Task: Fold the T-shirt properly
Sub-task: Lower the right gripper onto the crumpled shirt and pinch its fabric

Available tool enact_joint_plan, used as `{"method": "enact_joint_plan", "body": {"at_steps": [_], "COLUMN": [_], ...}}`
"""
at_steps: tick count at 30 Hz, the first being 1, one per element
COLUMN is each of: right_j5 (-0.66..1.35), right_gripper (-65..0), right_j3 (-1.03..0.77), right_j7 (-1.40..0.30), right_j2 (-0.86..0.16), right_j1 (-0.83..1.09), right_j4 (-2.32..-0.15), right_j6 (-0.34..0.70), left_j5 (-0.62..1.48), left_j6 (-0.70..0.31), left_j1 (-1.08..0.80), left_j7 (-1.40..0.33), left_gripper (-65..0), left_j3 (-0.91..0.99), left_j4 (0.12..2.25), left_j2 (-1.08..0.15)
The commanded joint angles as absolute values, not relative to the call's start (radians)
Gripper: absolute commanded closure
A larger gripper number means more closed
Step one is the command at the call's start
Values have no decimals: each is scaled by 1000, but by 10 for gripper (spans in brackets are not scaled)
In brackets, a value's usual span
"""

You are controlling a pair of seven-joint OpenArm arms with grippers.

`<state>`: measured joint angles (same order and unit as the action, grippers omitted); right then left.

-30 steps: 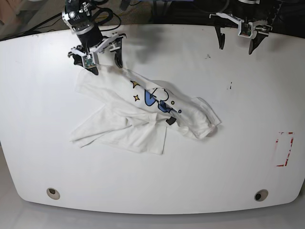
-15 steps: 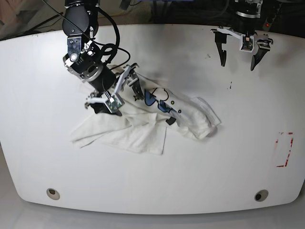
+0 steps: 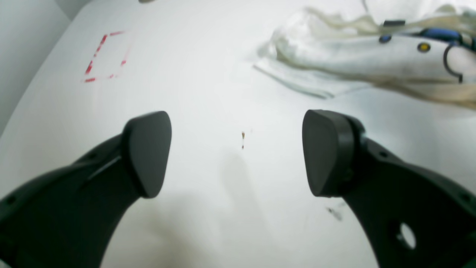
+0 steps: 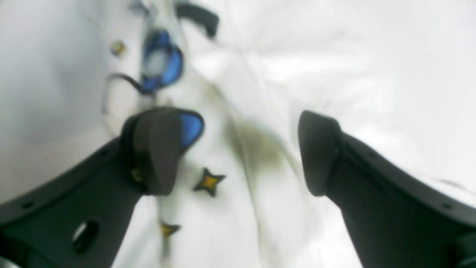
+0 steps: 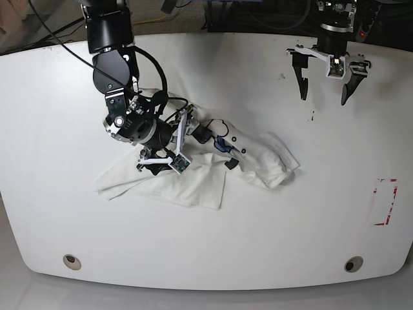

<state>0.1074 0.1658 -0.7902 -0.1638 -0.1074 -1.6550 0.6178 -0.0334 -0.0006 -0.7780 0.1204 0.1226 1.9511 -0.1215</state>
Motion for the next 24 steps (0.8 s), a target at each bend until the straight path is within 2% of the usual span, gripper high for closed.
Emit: {"method": "enact_joint_plan", "body": {"at_steps": [1, 15, 18, 24], "right_j5": [117, 119, 119, 119], "right_gripper": [-474, -469, -404, -198], "right_j3": [165, 173, 173, 185], "right_j7": [-765, -763, -757, -716], "right_j2": [-166, -130, -127, -114], "right_j1": [-154, -242, -242, -240], "right_j4": [-1641, -1489, -1466, -1455], "right_j6": [615, 615, 615, 611], "left_j5": [-36, -36, -36, -36], "left_j6": [5, 5, 5, 5], "left_j1": [-771, -751, -739, -727], "left_j7": [148, 148, 148, 148], "left_gripper": [-512, -512, -512, -512], "left_j3": [125, 122, 122, 122], "left_j4": [1966, 1913, 1911, 1911], "left_j2": [-125, -128, -128, -133]}}
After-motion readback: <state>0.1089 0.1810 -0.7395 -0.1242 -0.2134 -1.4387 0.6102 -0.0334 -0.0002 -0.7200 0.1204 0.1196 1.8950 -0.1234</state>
